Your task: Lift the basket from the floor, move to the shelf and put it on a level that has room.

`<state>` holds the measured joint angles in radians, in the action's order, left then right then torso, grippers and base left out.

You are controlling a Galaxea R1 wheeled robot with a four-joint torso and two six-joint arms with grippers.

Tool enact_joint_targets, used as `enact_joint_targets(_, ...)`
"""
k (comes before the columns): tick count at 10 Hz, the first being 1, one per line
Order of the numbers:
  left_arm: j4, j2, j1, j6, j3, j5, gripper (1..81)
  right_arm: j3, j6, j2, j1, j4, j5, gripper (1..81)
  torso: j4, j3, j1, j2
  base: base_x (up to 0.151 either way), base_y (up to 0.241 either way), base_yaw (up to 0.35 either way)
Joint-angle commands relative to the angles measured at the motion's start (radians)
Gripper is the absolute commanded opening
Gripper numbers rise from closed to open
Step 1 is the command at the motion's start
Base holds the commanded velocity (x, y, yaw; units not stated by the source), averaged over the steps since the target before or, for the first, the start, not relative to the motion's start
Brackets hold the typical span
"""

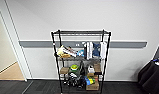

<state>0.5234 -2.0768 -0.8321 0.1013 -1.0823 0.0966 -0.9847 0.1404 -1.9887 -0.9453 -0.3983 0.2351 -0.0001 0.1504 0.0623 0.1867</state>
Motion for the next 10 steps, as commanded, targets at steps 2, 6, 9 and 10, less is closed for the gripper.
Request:
enact_joint_targets(2,-0.010,0.036,0.124,0.012,0.055,0.031,1.0,0.043,-0.001,0.014,0.095,0.047,-0.010,1.0,0.000,0.000,0.000,0.000,0.113,0.000,0.000)
enact_joint_targets(6,-0.010,0.052,0.124,0.012,0.055,0.032,1.0,0.029,-0.001,-0.006,0.042,0.068,0.001,1.0,0.000,0.000,0.000,0.000,0.117,0.000,0.000)
enact_joint_targets(9,-0.010,0.059,0.124,0.012,0.053,0.035,1.0,0.026,0.001,-0.015,0.009,0.094,0.039,1.0,0.000,0.000,0.000,0.000,0.117,0.000,0.000)
enact_joint_targets(10,-0.010,0.058,0.124,0.012,0.053,0.034,1.0,0.028,0.001,-0.015,0.013,0.095,0.039,1.0,0.000,0.000,0.000,0.000,0.117,0.000,0.000)
